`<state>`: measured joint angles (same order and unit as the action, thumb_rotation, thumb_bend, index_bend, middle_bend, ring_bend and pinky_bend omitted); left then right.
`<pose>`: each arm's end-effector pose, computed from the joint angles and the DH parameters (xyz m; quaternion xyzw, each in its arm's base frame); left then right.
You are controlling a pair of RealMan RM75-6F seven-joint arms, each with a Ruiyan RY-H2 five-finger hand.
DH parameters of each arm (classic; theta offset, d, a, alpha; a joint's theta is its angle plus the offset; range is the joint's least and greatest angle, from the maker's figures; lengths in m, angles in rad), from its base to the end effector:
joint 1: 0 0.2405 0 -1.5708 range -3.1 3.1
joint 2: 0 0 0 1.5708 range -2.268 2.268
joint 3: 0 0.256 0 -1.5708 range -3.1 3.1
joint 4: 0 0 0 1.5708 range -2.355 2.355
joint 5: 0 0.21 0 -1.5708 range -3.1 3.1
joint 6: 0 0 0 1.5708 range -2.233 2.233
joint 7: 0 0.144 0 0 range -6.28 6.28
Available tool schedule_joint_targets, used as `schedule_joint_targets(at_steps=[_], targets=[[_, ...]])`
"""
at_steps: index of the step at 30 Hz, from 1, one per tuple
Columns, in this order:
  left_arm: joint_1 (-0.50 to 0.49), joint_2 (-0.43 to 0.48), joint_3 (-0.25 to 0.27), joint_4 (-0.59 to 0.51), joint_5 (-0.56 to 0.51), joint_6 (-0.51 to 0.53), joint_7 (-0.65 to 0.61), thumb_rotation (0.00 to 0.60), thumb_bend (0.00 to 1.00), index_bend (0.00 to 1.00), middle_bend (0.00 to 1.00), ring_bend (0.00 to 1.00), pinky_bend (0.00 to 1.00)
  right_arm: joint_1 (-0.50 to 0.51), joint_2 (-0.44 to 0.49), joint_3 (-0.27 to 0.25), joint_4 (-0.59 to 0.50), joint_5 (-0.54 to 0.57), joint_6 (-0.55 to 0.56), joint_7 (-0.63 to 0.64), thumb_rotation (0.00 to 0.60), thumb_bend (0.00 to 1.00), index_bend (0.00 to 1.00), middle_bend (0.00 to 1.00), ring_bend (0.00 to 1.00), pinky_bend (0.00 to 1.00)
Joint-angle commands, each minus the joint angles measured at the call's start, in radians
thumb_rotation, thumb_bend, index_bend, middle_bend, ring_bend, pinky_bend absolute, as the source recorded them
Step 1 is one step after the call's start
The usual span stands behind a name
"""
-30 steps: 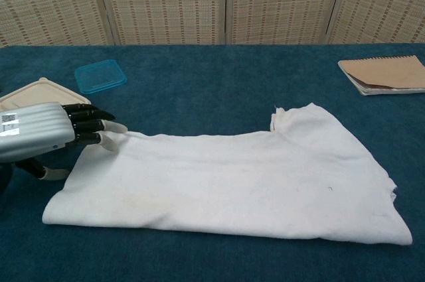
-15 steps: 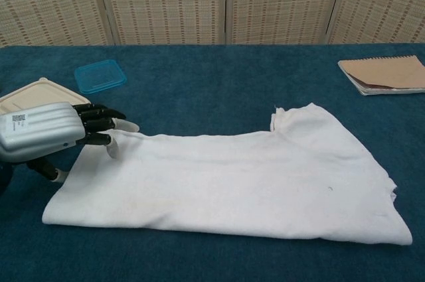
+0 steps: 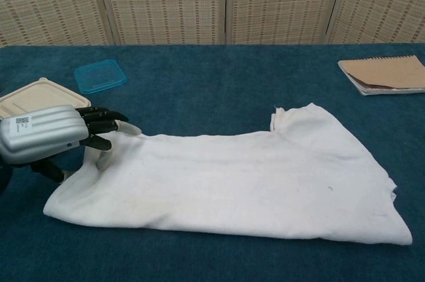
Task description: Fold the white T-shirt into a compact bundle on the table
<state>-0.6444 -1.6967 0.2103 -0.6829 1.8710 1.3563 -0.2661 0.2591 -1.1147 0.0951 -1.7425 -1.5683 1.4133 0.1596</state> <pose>-0.2535 0.3068 -0.0183 -0.8654 -0.1432 -0.3791 0.2946 -0.2375 -0.2319 0.1432 0.6042 -0.4092 0.5135 0.4515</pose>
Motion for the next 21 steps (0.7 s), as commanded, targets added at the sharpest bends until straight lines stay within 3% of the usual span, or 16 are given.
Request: schedule_joint_targets(at_steps=[1, 12, 21], targets=[[-0.002, 0.000, -0.003, -0.010, -0.003, 0.002, 0.000, 0.600, 0.41, 0.67, 0.16, 0.08, 0.10, -0.001, -0.001, -0.001, 0.001, -0.002, 0.001, 0.001, 0.600, 0.07, 0.16, 0.15, 0.03, 0.02], [0.005, 0.026, -0.010, -0.079, -0.014, 0.013, 0.030, 0.600, 0.45, 0.72, 0.23, 0.10, 0.10, -0.002, -0.008, 0.002, 0.014, -0.010, 0.011, 0.017, 0.600, 0.07, 0.17, 0.15, 0.03, 0.02], [0.013, 0.123, -0.025, -0.220, -0.030, 0.024, 0.097, 0.600, 0.45, 0.73, 0.24, 0.12, 0.10, -0.004, -0.012, 0.005, 0.016, -0.026, 0.029, 0.026, 0.600, 0.07, 0.18, 0.15, 0.03, 0.02]])
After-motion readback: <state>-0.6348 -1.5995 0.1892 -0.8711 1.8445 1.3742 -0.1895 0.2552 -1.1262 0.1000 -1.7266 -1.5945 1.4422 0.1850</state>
